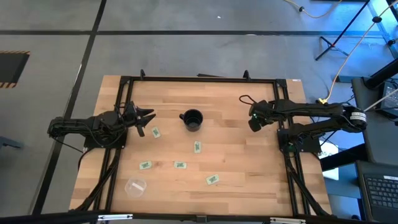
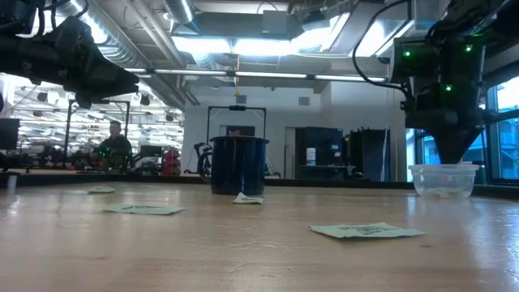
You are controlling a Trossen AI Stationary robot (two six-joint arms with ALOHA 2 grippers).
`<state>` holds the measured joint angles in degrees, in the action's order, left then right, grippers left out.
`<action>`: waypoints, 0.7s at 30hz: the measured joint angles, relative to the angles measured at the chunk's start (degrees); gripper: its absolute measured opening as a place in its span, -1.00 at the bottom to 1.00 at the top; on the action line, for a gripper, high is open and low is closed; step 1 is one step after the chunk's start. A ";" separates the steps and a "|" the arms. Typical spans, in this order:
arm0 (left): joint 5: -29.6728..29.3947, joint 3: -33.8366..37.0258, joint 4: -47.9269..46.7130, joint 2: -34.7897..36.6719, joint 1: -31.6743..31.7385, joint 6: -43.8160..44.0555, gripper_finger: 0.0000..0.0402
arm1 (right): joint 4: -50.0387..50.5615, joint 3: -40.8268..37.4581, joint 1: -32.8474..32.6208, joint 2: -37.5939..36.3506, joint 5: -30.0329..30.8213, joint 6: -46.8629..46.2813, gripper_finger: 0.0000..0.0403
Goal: Pick and place Stevia / Truvia into bins
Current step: Put the stevia packet into the round transparent container
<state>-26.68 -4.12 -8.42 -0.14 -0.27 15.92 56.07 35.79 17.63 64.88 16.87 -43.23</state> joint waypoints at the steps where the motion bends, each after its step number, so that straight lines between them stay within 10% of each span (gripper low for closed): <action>1: 0.00 0.00 0.00 0.00 0.00 -0.02 -0.35 | 0.36 0.29 0.00 0.00 0.03 0.13 -0.47; 8: 0.00 0.00 0.00 0.00 0.00 -0.13 -0.35 | -1.15 7.13 -1.77 -0.02 0.17 6.42 -0.40; 21: 0.00 0.00 0.00 0.00 0.00 -0.11 -0.35 | -36.05 8.60 -24.50 1.44 -15.07 27.36 -0.40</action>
<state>-26.68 -4.12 -8.42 -0.14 -0.27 15.81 20.03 44.40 -6.88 66.32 1.80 -15.87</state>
